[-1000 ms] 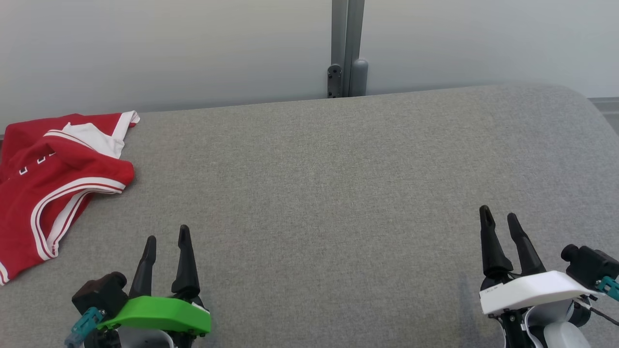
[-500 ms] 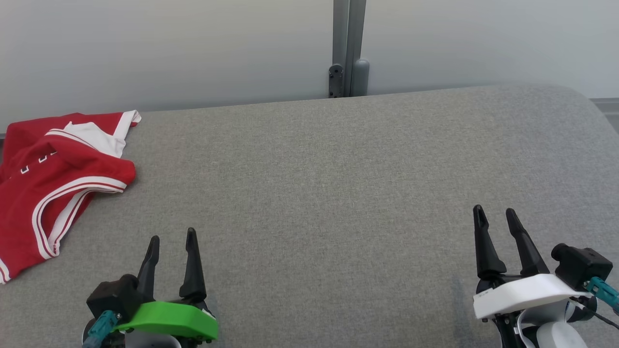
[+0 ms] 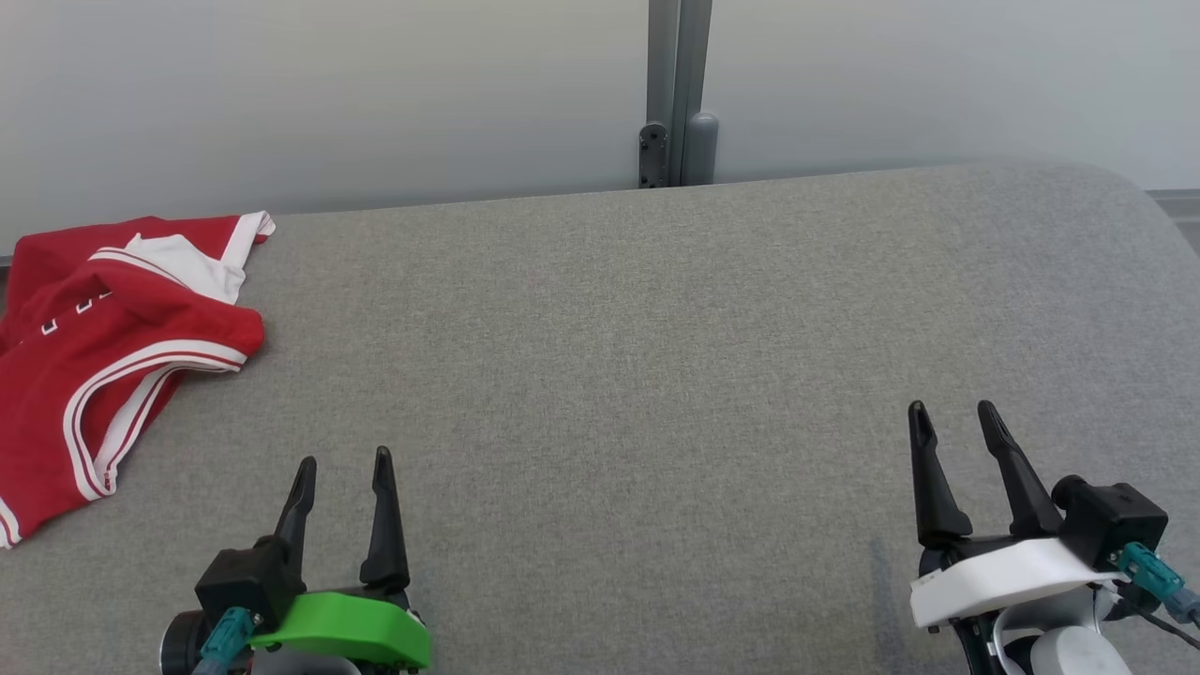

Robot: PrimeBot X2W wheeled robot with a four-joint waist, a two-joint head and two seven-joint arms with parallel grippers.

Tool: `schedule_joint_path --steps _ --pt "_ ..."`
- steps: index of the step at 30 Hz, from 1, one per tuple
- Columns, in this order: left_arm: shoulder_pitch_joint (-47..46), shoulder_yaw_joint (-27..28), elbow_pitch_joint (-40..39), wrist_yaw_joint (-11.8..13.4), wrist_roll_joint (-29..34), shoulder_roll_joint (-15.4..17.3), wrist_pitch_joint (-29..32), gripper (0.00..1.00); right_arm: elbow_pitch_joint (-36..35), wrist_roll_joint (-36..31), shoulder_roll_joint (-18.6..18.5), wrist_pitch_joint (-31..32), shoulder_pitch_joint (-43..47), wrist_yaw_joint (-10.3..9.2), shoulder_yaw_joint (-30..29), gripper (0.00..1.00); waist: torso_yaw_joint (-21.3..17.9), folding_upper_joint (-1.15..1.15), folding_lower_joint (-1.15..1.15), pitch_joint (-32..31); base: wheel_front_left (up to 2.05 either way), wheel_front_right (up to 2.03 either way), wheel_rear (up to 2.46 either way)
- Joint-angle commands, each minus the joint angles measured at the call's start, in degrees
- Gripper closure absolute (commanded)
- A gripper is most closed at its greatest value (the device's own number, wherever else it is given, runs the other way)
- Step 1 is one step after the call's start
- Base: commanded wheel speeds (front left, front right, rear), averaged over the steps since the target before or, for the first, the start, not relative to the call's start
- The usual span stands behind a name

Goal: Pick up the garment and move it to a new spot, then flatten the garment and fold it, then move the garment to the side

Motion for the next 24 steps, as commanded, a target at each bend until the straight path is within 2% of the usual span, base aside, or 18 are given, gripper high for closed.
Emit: schedule_joint_path --steps 1,24 --pt "0.4 -0.1 0.0 0.1 1.1 0.4 -0.6 0.0 -0.6 -1.5 -0.4 -0.7 0.5 0.03 0.1 0.0 0.0 0.0 0.0 0.0 0.0 0.0 0.0" --pt "1.2 -0.9 1.4 0.6 9.2 0.5 -3.0 0.0 0.2 -11.0 -0.4 -3.1 1.3 0.03 0.6 0.0 0.2 0.0 0.0 0.1 0.0 0.0 0.0"
